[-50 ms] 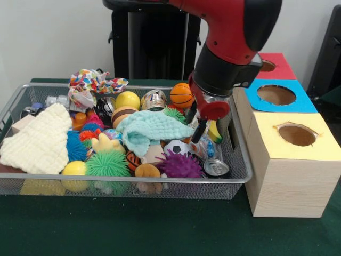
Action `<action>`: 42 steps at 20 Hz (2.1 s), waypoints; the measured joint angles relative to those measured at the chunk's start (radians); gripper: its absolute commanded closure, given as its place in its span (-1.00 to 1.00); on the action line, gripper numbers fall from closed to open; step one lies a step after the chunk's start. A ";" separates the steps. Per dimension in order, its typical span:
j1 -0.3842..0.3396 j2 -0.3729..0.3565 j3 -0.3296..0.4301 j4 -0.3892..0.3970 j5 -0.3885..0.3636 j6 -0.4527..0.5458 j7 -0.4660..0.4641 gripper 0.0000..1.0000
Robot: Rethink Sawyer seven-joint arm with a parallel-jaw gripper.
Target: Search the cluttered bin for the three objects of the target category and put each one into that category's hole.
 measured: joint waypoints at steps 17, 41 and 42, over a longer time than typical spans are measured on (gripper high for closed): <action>0.041 0.033 -0.028 0.004 0.082 -0.005 0.020 -1.00; 0.029 0.089 -0.028 0.018 0.167 -0.204 0.020 1.00; 0.028 0.090 -0.028 0.018 0.168 -0.204 0.020 1.00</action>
